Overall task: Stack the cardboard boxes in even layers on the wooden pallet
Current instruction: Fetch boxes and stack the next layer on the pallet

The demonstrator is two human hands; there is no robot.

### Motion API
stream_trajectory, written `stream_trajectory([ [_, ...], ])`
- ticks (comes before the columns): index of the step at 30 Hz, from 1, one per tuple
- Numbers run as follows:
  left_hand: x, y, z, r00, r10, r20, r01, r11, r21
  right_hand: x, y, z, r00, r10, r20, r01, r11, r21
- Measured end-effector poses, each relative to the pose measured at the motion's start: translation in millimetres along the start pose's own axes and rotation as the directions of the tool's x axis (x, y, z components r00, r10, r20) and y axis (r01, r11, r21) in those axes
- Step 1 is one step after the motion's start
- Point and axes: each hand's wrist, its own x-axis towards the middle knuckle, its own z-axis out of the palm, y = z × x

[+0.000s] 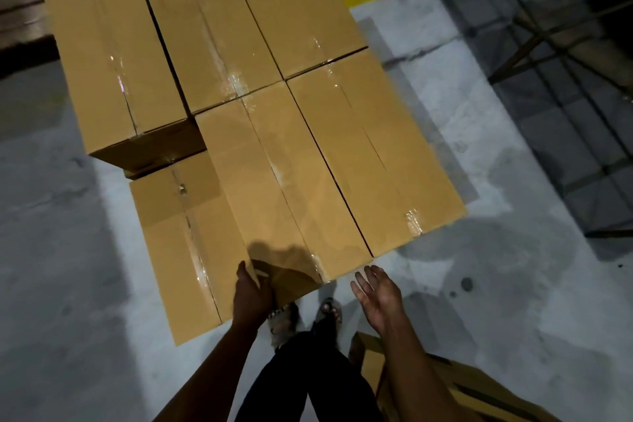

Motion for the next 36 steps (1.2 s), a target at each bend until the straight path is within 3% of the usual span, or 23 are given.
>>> stream_trajectory([
  [3,-17,7,-6,1.000,0.001,-0.023,0.000,0.998,0.069,-16,-2,-17,0.999,-0.022,-0.023,0.022,1.000,-0.002],
  [10,-73,37,-19,0.987,0.158,0.026,-0.159,0.959,0.234,-66,-8,-59,0.993,-0.106,-0.051,0.103,0.993,-0.061],
  [14,-106,58,-26,0.959,0.255,0.123,-0.282,0.905,0.320,-108,-10,-84,0.988,-0.146,-0.047,0.147,0.989,0.017],
  [25,-156,76,-47,0.870,0.320,0.375,-0.465,0.785,0.409,-218,44,-136,0.965,-0.226,-0.135,0.246,0.956,0.161],
  [30,-173,76,-59,0.756,0.338,0.561,-0.614,0.664,0.426,-269,106,-148,0.939,-0.260,-0.227,0.314,0.916,0.250],
  [36,-183,61,-79,0.577,0.249,0.778,-0.796,0.387,0.466,-301,216,-168,0.903,-0.224,-0.366,0.347,0.883,0.316],
])
